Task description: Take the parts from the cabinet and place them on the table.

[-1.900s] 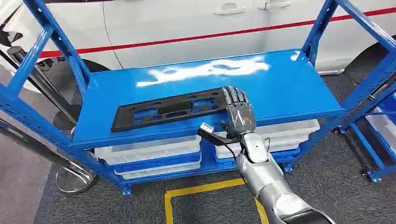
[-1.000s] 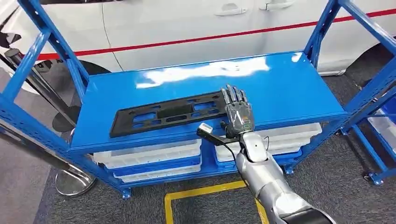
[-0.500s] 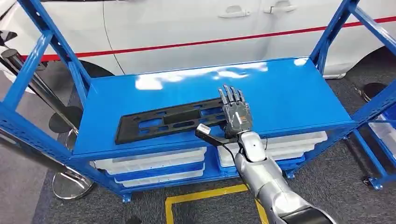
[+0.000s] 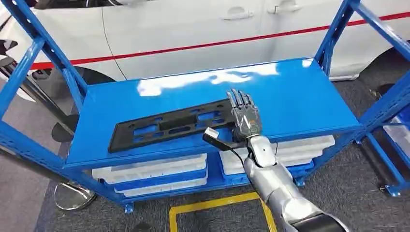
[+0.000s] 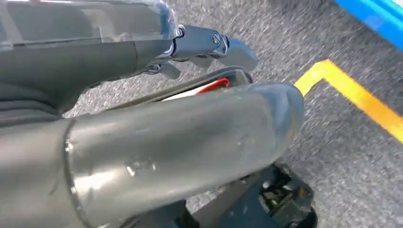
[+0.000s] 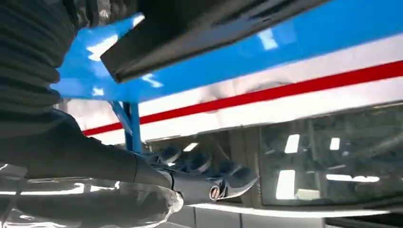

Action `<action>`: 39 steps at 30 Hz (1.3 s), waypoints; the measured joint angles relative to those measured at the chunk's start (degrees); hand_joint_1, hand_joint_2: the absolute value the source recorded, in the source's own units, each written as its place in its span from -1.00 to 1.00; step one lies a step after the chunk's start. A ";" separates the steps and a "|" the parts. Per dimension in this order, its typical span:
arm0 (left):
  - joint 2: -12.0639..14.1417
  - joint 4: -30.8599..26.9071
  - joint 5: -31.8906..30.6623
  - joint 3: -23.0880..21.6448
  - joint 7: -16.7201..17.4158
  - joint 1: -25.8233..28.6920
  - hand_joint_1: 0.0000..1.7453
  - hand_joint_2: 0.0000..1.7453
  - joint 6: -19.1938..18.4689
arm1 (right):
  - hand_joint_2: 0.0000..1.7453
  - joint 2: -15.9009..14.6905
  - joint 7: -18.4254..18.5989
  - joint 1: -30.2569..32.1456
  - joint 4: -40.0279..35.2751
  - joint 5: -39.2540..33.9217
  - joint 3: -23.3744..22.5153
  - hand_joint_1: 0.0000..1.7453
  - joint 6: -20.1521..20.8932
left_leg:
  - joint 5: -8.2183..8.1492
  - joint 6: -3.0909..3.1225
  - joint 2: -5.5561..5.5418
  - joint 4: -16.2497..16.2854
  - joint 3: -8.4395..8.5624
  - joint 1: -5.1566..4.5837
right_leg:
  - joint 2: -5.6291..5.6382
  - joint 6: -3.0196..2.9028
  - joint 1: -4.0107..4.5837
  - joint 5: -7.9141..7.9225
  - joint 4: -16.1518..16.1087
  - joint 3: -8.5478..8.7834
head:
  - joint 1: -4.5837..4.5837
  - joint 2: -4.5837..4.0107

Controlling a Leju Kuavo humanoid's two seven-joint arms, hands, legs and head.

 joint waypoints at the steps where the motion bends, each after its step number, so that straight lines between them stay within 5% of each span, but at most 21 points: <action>1: 0.00 0.00 -0.09 0.11 0.02 -0.06 -1.00 -1.00 0.09 | 1.00 0.00 0.00 0.00 0.09 -0.11 0.17 1.00 0.00 | -1.41 -0.11 0.00 4.09 -1.96 0.04 | -0.02 -0.05 0.12 -0.04 0.00 0.01 | 0.02 0.00; 3: 0.00 0.00 -0.55 0.40 0.02 0.01 -1.00 -1.00 0.13 | 1.00 0.00 0.11 0.00 0.17 -0.53 0.46 1.00 0.00 | -0.65 0.05 -0.01 5.67 -2.91 0.05 | 0.00 -0.06 0.23 -0.05 0.01 0.03 | 0.02 0.00; 6: 0.00 -0.04 -0.83 0.83 -0.04 -0.23 -1.00 -1.00 0.26 | 1.00 0.00 0.44 -0.28 0.05 -0.96 0.83 1.00 0.00 | 6.18 0.87 -0.01 -6.92 3.24 -0.03 | 0.10 -0.06 0.27 -0.12 -0.01 0.30 | 0.02 0.00; 7: 0.04 -0.09 -0.83 0.90 -0.07 -0.38 -1.00 -1.00 0.29 | 1.00 0.00 0.44 -0.43 -0.04 -1.01 0.85 1.00 0.00 | 6.32 1.08 -0.02 -10.51 4.71 -0.17 | 0.10 0.02 0.31 -0.16 -0.06 0.27 | 0.02 0.00; 11: 0.22 -0.31 -1.25 1.16 -0.11 -0.62 -1.00 -1.00 0.53 | 1.00 -0.04 0.57 -0.58 -0.07 -0.98 1.05 1.00 0.00 | 6.25 1.75 -0.18 -11.60 5.30 -0.84 | 0.18 1.26 0.23 0.28 -0.78 0.29 | 0.02 0.00; 12: 0.20 -0.37 -1.31 1.23 -0.11 -0.68 -1.00 -1.00 0.53 | 1.00 -0.04 0.57 -0.61 -0.30 -0.98 1.25 1.00 -0.02 | 6.93 2.43 -0.08 -12.97 5.97 -0.35 | 0.18 1.82 0.52 0.04 -0.78 0.29 | 0.04 0.00; 14: 0.15 -0.44 -1.38 1.23 -0.20 -0.81 -1.00 -1.00 0.61 | 1.00 -0.15 0.57 -0.94 -0.37 -1.03 1.27 1.00 -0.02 | 7.27 2.88 0.06 -13.71 6.42 -0.41 | -0.05 1.72 0.47 -2.32 2.43 -0.87 | 0.07 0.00; 16: 0.28 -0.46 -1.42 1.38 -0.33 -1.09 -1.00 -1.00 0.92 | 1.00 -0.24 0.57 -0.99 -0.68 -1.18 1.29 1.00 0.00 | 7.21 3.26 0.05 -13.56 6.33 -0.54 | 0.00 1.78 0.50 -6.72 11.70 -5.23 | 0.02 0.00; 18: 0.33 -0.46 -1.44 1.42 -0.42 -1.18 -1.00 -1.00 0.90 | 1.00 -0.37 0.57 -1.01 -0.70 -1.22 1.29 1.00 0.00 | 7.08 3.36 0.00 -13.34 6.30 -0.61 | -0.02 1.95 0.50 -6.87 15.31 -7.17 | 0.02 0.00; 20: 0.33 -0.48 -1.44 1.47 -0.42 -1.18 -1.00 -1.00 0.88 | 1.00 -0.44 0.57 -1.09 -0.87 -1.29 1.29 1.00 0.00 | 6.75 3.21 -0.10 -12.81 6.31 -0.53 | -0.09 1.96 0.40 -3.10 10.18 -4.73 | 0.02 0.00; 21: 0.33 -0.50 -1.44 1.49 -0.44 -1.20 -1.00 -1.00 0.88 | 1.00 -0.44 0.57 -1.21 -0.94 -1.31 1.29 1.00 0.00 | 6.40 2.96 -0.12 -12.35 6.31 -0.46 | -0.17 1.90 0.32 -0.37 4.84 -2.07 | 0.04 0.00; 22: 0.33 -0.59 -1.46 1.53 -0.44 -1.21 -1.00 -1.00 0.88 | 1.00 -0.44 0.57 -1.36 -1.12 -1.33 1.29 1.00 0.00 | 6.02 2.62 -0.12 -11.79 6.19 -0.44 | -0.28 1.76 0.31 0.53 0.80 -0.35 | 0.04 0.00; 26: 0.46 -0.81 -1.88 1.77 -0.50 -1.52 -1.00 -1.00 1.27 | 1.00 -0.55 0.42 -1.50 -1.88 -2.03 1.33 1.00 0.00 | 5.93 1.66 -0.13 -11.33 5.60 -0.66 | -0.12 0.87 0.90 -0.04 0.12 -0.15 | 0.02 0.00; 28: 0.59 -0.90 -1.99 1.92 -0.50 -1.63 -1.00 -1.00 1.55 | 1.00 -0.57 0.39 -1.50 -2.71 -2.67 1.36 1.00 0.00 | 5.54 1.23 -0.12 -11.06 5.37 -0.65 | -0.23 0.21 0.43 0.32 -0.40 0.15 | 0.02 0.00; 31: 0.57 -1.14 -0.85 2.93 -1.33 -1.96 -1.00 -1.00 1.75 | 1.00 -0.57 -1.38 -1.56 -5.56 -4.22 1.36 1.00 0.00 | -0.17 0.18 -0.07 -0.79 0.98 -0.08 | -0.26 -0.33 0.46 0.41 -0.56 0.18 | 0.00 0.00; 33: 0.55 -1.18 0.68 4.42 -2.17 -1.64 -1.00 -1.00 1.75 | 1.00 -0.55 -3.21 -0.61 -9.75 -3.78 1.36 1.00 0.00 | -1.83 -0.13 -0.07 5.63 -2.31 0.13 | -0.24 -0.40 0.53 0.35 -0.56 0.18 | 0.00 0.00; 34: 0.50 -1.27 1.16 5.19 -2.65 -1.42 -1.00 -1.00 1.77 | 1.00 -0.50 -3.81 0.12 -12.74 -3.56 1.36 1.00 0.00 | -0.80 -0.14 -0.07 5.29 -2.33 0.23 | -0.22 -0.43 0.53 0.30 -0.56 0.24 | 0.00 0.00; 37: 0.28 -1.31 1.86 7.37 -4.18 -1.20 -1.00 -1.00 2.10 | 1.00 -0.15 -4.81 0.98 -20.27 -2.71 1.36 1.00 0.02 | 6.33 0.34 -0.06 -6.60 2.93 0.25 | -0.01 -0.19 0.50 0.13 -0.56 0.54 | 0.00 0.00; 39: -0.02 -1.38 2.21 8.72 -5.35 -1.07 -1.00 -1.00 3.54 | 1.00 -0.05 -6.07 2.40 -27.02 -0.99 1.36 1.00 0.02 | 6.65 0.79 -0.14 -11.49 5.12 -0.33 | 0.00 0.32 0.76 0.09 -0.57 0.34 | 0.02 0.00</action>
